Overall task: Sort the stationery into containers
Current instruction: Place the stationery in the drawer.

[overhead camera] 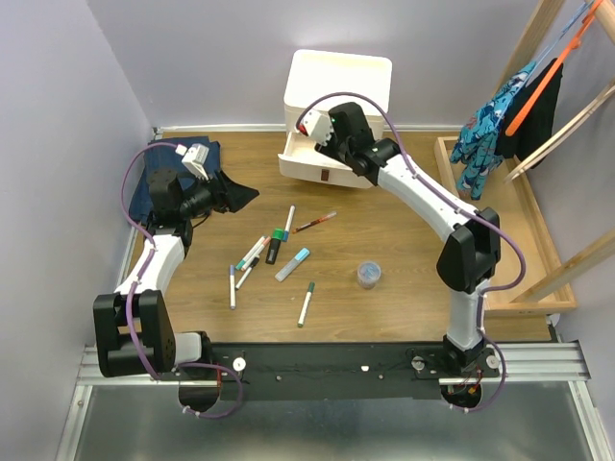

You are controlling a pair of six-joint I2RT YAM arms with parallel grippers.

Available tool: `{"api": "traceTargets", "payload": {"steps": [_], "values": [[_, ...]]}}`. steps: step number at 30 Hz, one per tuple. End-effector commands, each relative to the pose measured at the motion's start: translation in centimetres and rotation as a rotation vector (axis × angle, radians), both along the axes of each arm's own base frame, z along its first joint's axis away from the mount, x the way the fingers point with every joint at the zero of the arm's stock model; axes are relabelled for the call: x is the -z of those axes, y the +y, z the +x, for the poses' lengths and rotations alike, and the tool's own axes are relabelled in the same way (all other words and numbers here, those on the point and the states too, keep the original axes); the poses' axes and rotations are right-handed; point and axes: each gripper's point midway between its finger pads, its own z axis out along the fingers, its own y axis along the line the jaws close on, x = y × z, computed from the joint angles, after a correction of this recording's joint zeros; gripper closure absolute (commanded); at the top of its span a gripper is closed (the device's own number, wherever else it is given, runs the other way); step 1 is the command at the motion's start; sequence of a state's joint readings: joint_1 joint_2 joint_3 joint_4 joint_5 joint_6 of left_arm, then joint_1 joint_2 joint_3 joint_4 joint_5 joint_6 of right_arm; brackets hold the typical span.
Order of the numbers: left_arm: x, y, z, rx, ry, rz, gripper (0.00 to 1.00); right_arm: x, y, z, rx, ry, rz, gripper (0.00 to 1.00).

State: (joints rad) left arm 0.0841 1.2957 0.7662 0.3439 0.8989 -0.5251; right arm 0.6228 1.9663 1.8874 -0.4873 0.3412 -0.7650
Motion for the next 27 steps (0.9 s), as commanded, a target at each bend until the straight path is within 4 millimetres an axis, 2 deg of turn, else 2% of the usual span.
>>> {"api": "traceTargets", "payload": {"steps": [1,5,8,10,11,12,15,21,27], "values": [[-0.7,0.2,-0.2,-0.008,-0.046,0.012,0.23,2.2,0.4,1.1,0.016,0.036,-0.046,0.75],[-0.7,0.2,-0.2,-0.011,-0.043,0.012,0.23,4.1,0.5,1.0,0.022,0.095,-0.062,0.74],[-0.7,0.3,0.0,-0.014,-0.043,0.013,0.23,4.5,0.8,1.3,0.024,0.099,-0.062,0.74],[-0.5,0.3,0.0,-0.016,-0.038,0.012,0.23,4.8,0.7,1.5,0.036,0.102,-0.058,0.69],[-0.5,0.3,0.0,-0.014,-0.039,0.014,0.23,4.6,0.8,1.6,0.041,0.092,-0.053,0.65],[-0.4,0.3,0.0,-0.017,-0.037,0.015,0.23,4.5,0.6,1.7,0.06,0.084,-0.048,0.54],[-0.2,0.5,0.1,-0.022,-0.037,0.02,0.23,3.6,0.6,2.0,0.082,0.058,-0.028,0.45],[-0.1,0.6,0.1,-0.027,-0.036,0.021,0.23,2.2,0.5,1.9,0.093,0.031,0.003,0.35],[-0.3,0.6,0.2,-0.027,-0.037,0.019,0.22,2.2,0.3,1.6,0.107,0.034,0.023,0.31]]}}
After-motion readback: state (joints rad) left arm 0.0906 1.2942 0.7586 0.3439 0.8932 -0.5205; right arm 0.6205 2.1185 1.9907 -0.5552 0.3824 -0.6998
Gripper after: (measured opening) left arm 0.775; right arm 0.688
